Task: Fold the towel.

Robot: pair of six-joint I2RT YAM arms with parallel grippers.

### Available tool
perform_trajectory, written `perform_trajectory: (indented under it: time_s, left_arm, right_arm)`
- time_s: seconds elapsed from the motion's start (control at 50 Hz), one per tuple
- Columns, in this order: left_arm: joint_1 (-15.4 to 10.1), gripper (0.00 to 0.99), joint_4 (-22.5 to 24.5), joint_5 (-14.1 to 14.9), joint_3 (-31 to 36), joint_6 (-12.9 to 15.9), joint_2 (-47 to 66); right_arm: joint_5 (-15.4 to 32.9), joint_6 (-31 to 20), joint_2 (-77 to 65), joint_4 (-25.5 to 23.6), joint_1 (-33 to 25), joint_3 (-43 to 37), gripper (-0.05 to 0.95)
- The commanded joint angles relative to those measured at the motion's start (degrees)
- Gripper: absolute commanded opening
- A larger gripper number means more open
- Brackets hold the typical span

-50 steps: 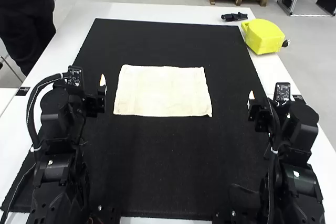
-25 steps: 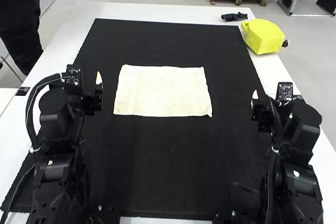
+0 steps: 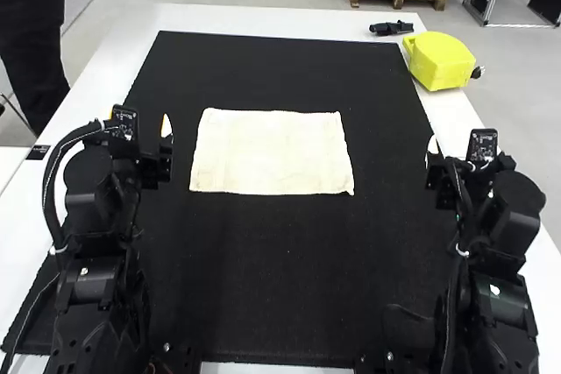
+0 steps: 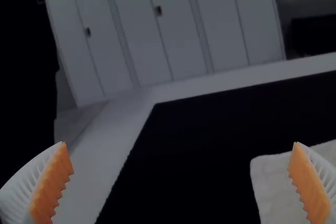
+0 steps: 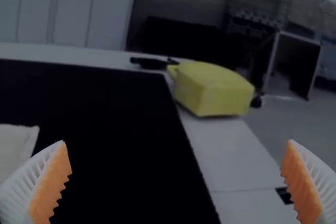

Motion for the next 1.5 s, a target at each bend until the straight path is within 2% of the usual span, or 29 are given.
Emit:
perform_trajectory:
  time_s: [0.0,0.22,0.34,0.4,0.46,0.58,0.7,0.9,1.02,1.2,1.42,1.48]
  left_arm:
    - [-0.31,0.967,0.66,0.52,-0.23,0.76,-0.73]
    - [-0.05,0.967,3.74,0.61,-0.23,0.68,-0.73]
    - [-0.05,0.967,6.99,0.43,0.12,0.68,-0.73]
    - [-0.05,0.967,6.37,0.34,1.53,0.68,-0.73]
    - [-0.05,0.967,4.79,0.34,3.37,0.76,-0.56]
    - [-0.23,0.967,4.53,0.34,7.15,0.76,2.08]
    - [-0.14,0.967,3.91,0.17,11.99,0.68,7.88]
    - [-0.14,0.967,3.74,-0.54,19.72,0.68,15.88]
    - [-0.31,0.967,1.54,0.52,25.35,0.76,20.80]
    - [-0.40,0.967,1.89,2.80,30.71,1.47,32.58]
    - [-0.58,0.967,9.63,3.95,32.20,3.22,43.56]
    - [-1.02,0.967,9.98,4.03,33.26,3.22,44.88]
  right_arm:
    - [-0.59,0.24,-0.51,-0.12,-2.03,-0.34,0.92]
    - [-4.54,0.50,-0.60,1.02,-6.16,-0.34,0.92]
    - [-5.25,1.47,-0.51,6.12,-8.63,-0.25,0.92]
    - [-4.98,1.55,-0.60,7.26,-9.59,0.19,0.92]
    - [-4.98,1.55,-0.51,6.73,-10.56,1.51,0.92]
    - [-4.90,1.47,0.63,4.45,-12.76,4.93,0.92]
    - [-5.77,0.85,3.88,4.45,-14.78,7.66,0.92]
    - [-6.30,0.85,11.97,3.48,-16.54,16.62,0.92]
    - [-6.74,0.85,17.50,2.51,-16.62,22.60,0.92]
    - [-9.11,0.68,29.19,2.69,-16.27,28.49,0.92]
    - [-11.14,-0.91,46.68,4.18,-13.11,36.75,0.92]
    - [-9.11,-0.82,50.20,5.06,-10.38,38.25,0.92]
